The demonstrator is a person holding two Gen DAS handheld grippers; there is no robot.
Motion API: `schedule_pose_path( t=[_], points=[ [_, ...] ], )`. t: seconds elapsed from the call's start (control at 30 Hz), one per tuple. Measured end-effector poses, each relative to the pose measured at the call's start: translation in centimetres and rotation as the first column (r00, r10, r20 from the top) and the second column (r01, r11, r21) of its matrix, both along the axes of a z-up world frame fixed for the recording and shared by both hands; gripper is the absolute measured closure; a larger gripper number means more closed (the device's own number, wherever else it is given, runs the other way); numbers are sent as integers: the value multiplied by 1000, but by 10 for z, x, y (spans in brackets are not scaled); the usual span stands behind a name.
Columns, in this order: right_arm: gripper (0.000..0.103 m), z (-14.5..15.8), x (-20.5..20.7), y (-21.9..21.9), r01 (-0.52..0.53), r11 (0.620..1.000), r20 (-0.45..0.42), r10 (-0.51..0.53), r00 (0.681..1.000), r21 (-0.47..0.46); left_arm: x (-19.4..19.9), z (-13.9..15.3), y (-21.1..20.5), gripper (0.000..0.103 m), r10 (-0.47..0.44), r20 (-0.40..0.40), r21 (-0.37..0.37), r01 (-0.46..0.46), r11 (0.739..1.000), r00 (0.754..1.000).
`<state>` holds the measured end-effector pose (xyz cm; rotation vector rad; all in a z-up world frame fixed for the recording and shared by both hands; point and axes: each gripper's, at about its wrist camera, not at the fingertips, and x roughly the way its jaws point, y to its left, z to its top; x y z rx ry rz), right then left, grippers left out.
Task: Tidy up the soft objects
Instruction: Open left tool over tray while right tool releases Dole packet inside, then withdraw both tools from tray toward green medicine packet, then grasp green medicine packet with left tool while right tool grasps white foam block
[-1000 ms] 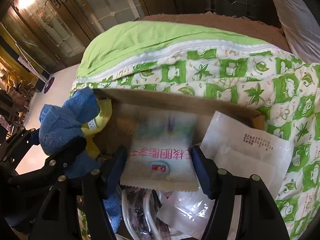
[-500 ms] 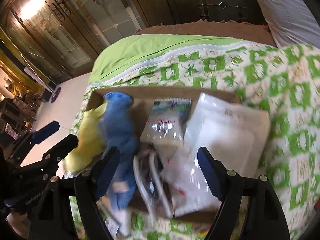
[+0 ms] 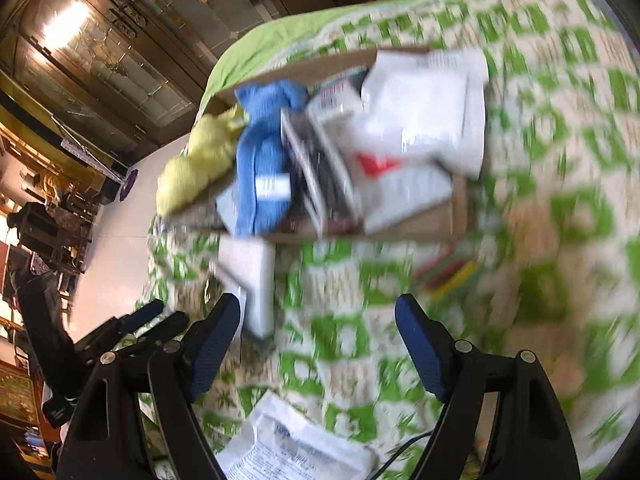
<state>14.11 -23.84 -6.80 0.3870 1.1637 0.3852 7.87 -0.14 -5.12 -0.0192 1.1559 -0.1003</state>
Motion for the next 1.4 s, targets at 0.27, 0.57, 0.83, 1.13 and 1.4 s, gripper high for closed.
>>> schedule_pose_path(
  t=[0.27,0.57,0.83,1.13,1.4],
  points=[
    [23,-28,-11,14,-7,992,-3,6,1000,-123,-5,-4,-31,40,-126,34,51,124,991,991],
    [23,-31,-13,6,21,989,13,-19,1000,-147,17,-24,-52,38,-235,15,129,231,964,972],
    [23,-40,-9,10,7,989,-4,-7,1000,-147,22,-14,-23,38,-133,22,30,133,991,991],
    [23,-35,-8,23,-14,987,-8,13,1000,-163,33,-34,-6,35,-84,-88,-47,80,996,993],
    [23,-17,1,51,-48,988,-14,46,999,-149,17,-16,14,57,-21,-25,-41,20,999,999]
  ],
)
